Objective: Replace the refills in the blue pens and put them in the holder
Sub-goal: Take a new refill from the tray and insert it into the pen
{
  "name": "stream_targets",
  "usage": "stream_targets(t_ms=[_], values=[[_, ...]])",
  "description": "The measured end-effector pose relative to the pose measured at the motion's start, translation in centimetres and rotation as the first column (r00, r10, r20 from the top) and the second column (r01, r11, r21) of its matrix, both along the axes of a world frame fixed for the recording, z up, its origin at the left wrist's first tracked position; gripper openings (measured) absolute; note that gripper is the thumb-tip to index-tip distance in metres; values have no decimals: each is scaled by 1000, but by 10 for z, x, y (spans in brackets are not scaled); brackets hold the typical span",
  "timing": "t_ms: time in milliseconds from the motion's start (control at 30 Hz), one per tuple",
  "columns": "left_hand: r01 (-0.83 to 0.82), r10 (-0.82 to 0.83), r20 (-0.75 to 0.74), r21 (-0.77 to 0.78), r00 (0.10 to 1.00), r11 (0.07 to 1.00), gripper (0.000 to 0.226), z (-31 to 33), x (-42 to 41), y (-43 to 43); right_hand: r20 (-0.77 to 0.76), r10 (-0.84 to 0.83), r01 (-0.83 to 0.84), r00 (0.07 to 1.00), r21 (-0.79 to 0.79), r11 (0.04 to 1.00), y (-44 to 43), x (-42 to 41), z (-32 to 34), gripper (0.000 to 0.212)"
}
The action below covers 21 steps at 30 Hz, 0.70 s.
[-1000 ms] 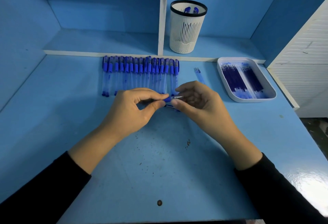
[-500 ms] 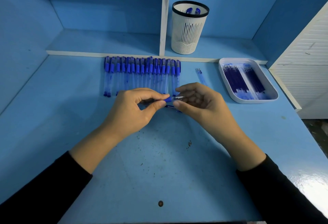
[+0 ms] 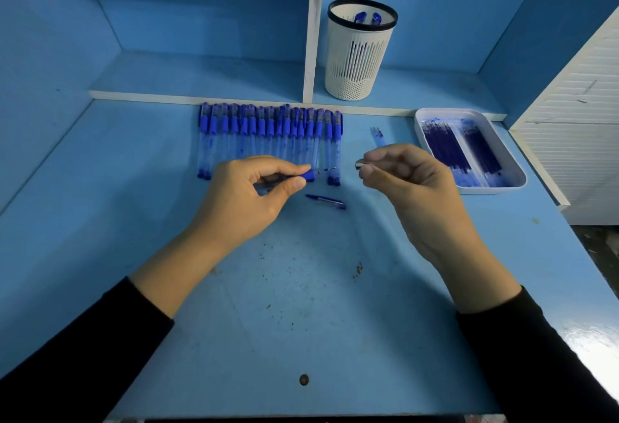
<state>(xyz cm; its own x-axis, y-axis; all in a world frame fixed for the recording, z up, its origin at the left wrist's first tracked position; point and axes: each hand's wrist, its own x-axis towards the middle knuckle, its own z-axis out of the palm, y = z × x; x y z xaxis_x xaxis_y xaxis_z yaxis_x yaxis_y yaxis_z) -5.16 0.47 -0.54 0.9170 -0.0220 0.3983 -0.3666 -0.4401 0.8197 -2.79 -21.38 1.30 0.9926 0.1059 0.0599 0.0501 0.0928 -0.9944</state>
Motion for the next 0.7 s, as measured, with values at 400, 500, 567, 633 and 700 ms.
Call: stream_targets(t_ms=[400, 500, 567, 633, 700], values=[[14, -14, -14, 1, 1000, 1000, 21, -6, 2, -1, 207, 142, 28, 968, -651, 759, 7, 0, -17, 13], [18, -18, -17, 5, 1000, 1000, 19, -7, 2, -2, 205, 149, 25, 967, -664, 748, 7, 1, -19, 16], [14, -14, -18, 10, 1000, 1000, 19, -7, 2, -1, 175, 146, 2, 974, -650, 760, 6, 1, -18, 17], [14, -14, -21, 13, 1000, 1000, 18, -6, 2, -1, 142, 139, -24, 980, -610, 792, 2, 3, -16, 20], [19, -19, -24, 5, 1000, 1000, 18, -5, 2, -1, 135, 122, -29, 983, -546, 837, -2, 5, -14, 22]])
